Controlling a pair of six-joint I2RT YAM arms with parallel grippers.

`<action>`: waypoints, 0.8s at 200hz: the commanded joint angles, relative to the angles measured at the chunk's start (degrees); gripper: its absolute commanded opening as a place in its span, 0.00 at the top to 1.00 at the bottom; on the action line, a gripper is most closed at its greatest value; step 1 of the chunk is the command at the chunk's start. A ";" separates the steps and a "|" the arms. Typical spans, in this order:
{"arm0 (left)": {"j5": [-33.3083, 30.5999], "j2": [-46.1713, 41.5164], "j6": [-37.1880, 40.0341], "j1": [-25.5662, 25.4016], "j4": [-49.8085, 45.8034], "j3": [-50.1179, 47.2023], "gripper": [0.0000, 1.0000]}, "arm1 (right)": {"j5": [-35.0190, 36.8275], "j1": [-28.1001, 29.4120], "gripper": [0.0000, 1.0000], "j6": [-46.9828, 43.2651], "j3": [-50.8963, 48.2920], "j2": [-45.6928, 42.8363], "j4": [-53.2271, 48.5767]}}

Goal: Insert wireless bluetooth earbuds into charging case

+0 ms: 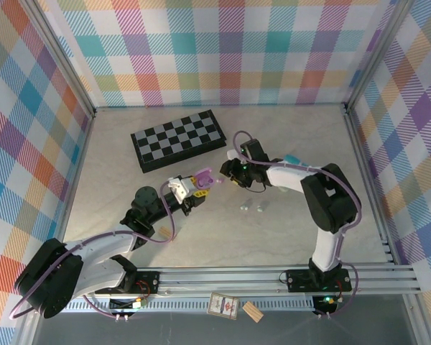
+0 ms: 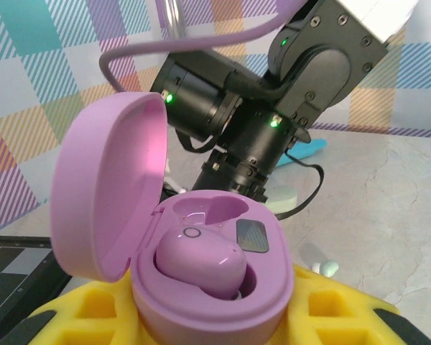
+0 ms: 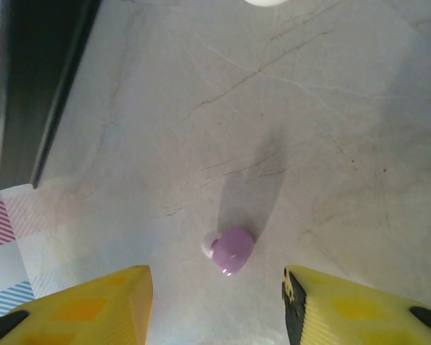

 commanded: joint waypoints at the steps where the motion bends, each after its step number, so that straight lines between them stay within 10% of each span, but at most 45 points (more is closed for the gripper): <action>1: 1.22 -1.35 1.23 0.41 -0.38 -0.43 0.72 | -2.15 0.41 0.51 1.42 2.59 2.30 1.01; 160: 5.53 -1.36 3.23 0.41 1.02 -0.68 0.71 | -4.12 0.83 0.73 -3.20 10.57 10.38 -5.57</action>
